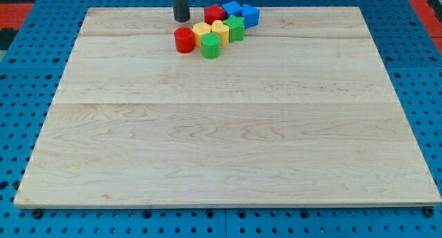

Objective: Move the blue blocks towards the bottom of the board

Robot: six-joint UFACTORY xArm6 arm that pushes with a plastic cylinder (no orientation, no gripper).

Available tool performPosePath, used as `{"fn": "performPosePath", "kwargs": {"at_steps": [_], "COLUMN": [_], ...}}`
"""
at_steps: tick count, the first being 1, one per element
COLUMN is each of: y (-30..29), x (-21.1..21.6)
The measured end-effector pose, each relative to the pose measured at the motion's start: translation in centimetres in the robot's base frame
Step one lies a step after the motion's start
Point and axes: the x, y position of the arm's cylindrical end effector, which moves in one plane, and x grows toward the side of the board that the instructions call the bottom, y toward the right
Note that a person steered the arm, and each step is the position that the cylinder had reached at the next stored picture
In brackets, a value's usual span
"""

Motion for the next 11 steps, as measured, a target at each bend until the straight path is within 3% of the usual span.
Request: {"fn": "performPosePath", "kwargs": {"at_steps": [1, 4, 5, 11], "y": [0.6, 14.6, 16.7, 18.4], "x": [-1.4, -1.3, -1.4, 1.7]}}
